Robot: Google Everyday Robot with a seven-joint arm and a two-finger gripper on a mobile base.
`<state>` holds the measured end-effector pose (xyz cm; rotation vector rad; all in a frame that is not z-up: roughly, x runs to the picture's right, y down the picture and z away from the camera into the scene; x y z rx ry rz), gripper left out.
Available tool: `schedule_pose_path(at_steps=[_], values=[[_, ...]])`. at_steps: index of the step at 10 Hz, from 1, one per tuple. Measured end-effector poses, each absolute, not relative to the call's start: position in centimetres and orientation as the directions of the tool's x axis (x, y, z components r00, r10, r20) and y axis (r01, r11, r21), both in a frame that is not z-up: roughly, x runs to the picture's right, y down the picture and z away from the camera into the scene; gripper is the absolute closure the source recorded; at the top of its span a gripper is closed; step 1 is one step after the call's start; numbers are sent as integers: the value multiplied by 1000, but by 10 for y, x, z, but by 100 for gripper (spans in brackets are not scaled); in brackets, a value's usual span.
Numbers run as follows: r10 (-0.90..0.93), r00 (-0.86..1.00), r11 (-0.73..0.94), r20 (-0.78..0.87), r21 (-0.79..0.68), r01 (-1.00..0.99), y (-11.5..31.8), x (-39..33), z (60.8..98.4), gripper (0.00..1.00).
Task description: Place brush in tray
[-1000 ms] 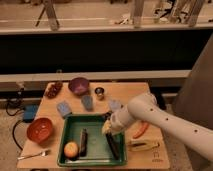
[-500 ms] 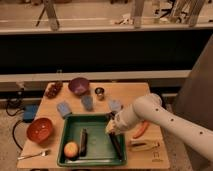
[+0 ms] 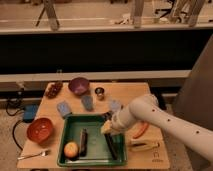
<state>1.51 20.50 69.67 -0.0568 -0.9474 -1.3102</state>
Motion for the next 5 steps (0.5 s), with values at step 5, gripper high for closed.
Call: schedule_pose_path(at_steps=[5], values=[[-785,-25,325,619,446,834,207,16,698,48]])
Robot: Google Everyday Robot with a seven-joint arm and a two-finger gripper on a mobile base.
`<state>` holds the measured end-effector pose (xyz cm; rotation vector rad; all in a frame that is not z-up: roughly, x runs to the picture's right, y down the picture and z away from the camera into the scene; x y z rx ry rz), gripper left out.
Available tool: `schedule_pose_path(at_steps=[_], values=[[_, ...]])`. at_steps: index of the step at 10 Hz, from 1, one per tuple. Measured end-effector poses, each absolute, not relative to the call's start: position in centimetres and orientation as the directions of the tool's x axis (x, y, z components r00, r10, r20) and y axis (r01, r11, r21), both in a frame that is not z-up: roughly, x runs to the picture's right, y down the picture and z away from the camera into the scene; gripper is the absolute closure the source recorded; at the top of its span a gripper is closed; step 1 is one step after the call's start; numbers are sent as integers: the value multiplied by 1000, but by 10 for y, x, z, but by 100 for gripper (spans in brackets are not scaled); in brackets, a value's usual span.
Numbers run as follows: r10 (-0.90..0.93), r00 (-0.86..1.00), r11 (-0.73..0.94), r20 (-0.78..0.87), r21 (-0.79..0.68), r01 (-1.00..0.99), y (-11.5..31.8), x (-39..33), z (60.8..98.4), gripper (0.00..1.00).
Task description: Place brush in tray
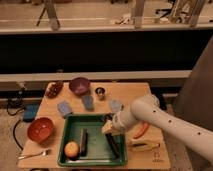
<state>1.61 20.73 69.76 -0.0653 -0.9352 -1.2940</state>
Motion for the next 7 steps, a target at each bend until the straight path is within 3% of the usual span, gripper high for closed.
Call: schedule_pose_path(at_steps=[5,7], values=[[-783,-8,336,622,433,836,209,19,698,49],[-781,2,344,625,427,836,211,22,697,64]])
